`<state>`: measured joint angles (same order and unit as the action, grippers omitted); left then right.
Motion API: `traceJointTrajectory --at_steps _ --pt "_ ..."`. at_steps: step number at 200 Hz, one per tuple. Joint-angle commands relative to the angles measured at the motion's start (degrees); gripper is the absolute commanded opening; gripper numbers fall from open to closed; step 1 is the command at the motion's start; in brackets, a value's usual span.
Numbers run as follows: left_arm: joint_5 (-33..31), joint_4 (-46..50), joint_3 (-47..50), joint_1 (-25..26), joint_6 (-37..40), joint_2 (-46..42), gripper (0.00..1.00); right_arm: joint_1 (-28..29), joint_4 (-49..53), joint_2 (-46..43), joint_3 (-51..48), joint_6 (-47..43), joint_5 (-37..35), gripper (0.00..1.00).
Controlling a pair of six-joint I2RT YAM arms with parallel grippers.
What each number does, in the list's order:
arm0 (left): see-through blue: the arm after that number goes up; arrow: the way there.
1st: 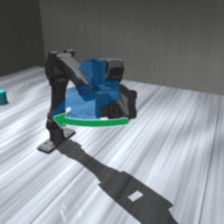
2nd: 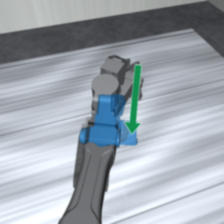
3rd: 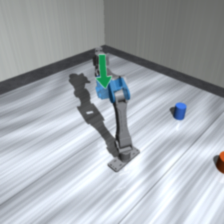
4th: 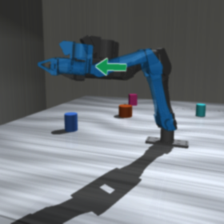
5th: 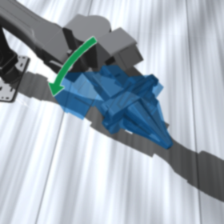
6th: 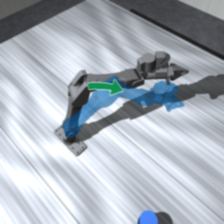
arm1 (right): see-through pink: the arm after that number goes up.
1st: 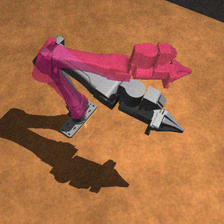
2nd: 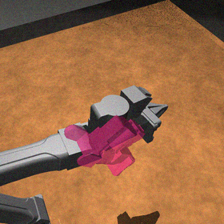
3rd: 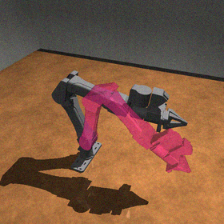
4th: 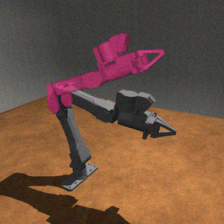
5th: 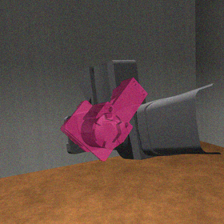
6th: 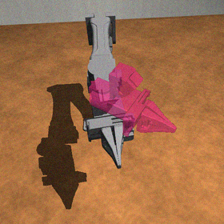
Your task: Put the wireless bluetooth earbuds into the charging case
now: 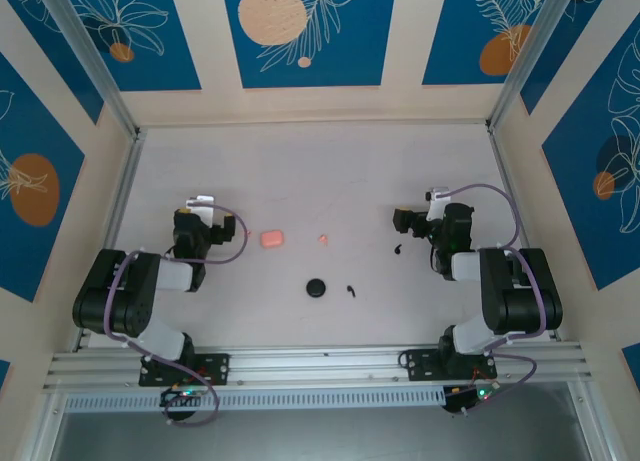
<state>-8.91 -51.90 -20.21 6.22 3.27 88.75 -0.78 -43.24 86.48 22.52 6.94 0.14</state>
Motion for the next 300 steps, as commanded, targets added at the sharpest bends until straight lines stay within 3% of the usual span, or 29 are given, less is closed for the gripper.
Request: traceJointTrajectory --at_steps 1,279,300 --pt "-0.8 -2.3 -0.9 -0.9 -1.1 0.6 1.0 -0.3 -2.3 0.7 1.6 -1.5 -1.0 0.99" --pt "-0.2 -2.4 -0.8 -1.0 -0.9 0.5 1.0 -0.4 -2.8 0.6 1.5 -1.4 -0.8 0.99" --pt "0.8 0.0 -1.4 -0.8 -0.4 -1.0 1.0 -0.3 3.6 -2.9 3.3 -1.6 -0.4 0.99"
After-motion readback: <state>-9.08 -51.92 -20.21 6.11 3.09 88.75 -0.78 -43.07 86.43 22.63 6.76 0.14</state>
